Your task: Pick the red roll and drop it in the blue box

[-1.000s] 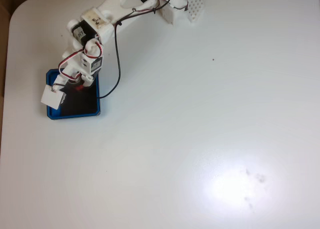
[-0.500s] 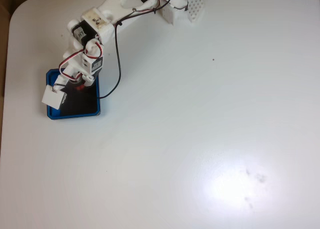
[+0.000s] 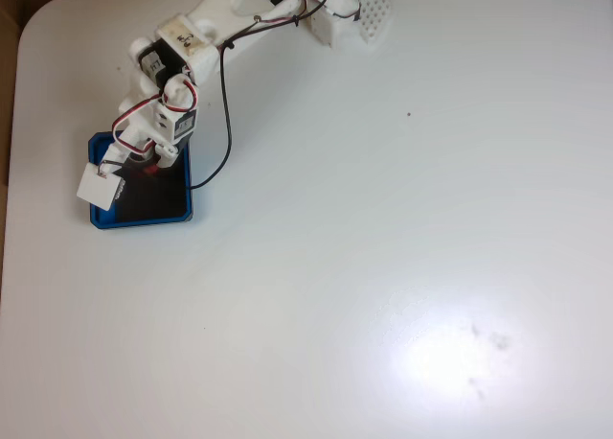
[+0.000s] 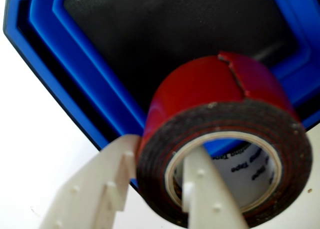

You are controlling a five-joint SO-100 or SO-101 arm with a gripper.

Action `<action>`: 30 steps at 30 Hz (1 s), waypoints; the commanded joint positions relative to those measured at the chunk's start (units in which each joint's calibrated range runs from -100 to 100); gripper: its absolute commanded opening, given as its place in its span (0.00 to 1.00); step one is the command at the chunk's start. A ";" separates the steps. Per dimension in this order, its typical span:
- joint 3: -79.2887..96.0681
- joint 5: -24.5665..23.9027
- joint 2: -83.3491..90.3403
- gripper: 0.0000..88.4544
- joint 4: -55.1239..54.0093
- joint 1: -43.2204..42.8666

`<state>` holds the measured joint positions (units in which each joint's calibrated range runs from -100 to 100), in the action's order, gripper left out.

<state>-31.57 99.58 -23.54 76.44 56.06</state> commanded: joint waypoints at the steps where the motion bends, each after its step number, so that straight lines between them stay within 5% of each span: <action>1: -4.46 -0.20 0.88 0.01 -1.27 0.07; 13: -4.37 -0.20 1.30 0.09 -1.27 0.46; 30: 3.09 -0.20 13.17 0.09 -1.27 0.66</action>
<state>-30.31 99.58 -17.95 76.27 56.06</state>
